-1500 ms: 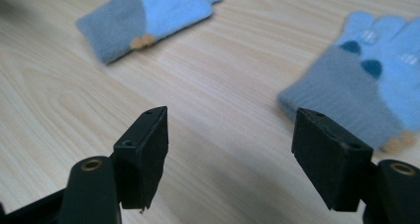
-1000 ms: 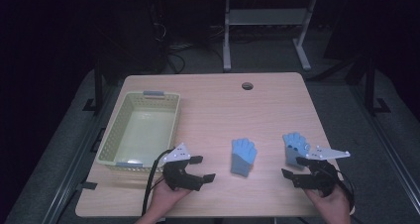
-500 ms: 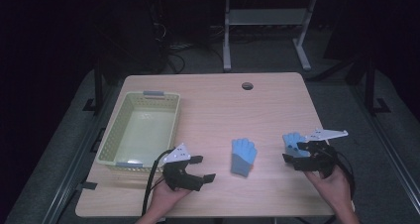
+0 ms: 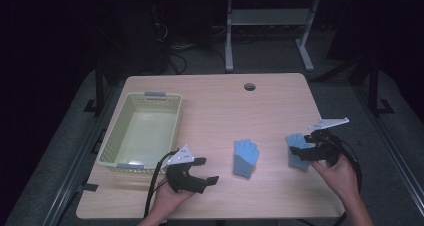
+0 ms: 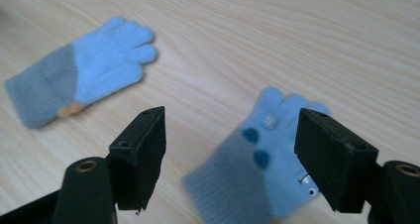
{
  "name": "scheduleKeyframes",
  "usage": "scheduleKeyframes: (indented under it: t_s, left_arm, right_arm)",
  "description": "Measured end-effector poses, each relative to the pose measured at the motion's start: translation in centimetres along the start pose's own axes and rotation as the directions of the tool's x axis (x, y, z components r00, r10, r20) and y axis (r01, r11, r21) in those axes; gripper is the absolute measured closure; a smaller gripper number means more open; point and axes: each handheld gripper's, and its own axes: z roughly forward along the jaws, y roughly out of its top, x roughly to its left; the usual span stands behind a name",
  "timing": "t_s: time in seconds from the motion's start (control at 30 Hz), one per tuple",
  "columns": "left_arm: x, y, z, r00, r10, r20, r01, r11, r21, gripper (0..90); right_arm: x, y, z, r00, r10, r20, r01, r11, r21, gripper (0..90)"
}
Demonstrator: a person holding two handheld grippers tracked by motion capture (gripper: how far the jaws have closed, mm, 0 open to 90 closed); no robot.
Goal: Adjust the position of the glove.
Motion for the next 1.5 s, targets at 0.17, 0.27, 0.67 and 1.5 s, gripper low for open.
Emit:
scheduleKeyframes:
  t_s: [0.17,0.27,0.67,1.5]
  left_arm:
    - [0.0,0.0,0.1,1.0000,-0.006,-0.007,0.006,1.0000,-0.006,17.3]
    - [0.0,0.0,0.0,0.9999,-0.006,-0.008,0.006,1.0000,-0.006,17.4]
    - [-0.1,0.0,0.0,0.9999,0.006,-0.012,-0.006,1.0000,-0.004,17.4]
    - [-0.4,-0.1,0.0,0.9999,0.000,0.015,0.000,1.0000,0.001,17.6]
  right_arm:
    - [-1.0,0.4,0.6,0.9998,0.015,0.010,-0.015,0.999,0.038,28.9]
    - [-1.3,0.5,1.0,0.9995,0.030,0.009,-0.030,0.998,0.059,28.9]
    - [-2.3,-0.5,2.8,0.9978,0.064,0.015,-0.065,0.987,0.144,39.9]
    - [-2.4,-0.6,4.1,0.9964,0.084,0.012,-0.084,0.966,0.246,56.7]
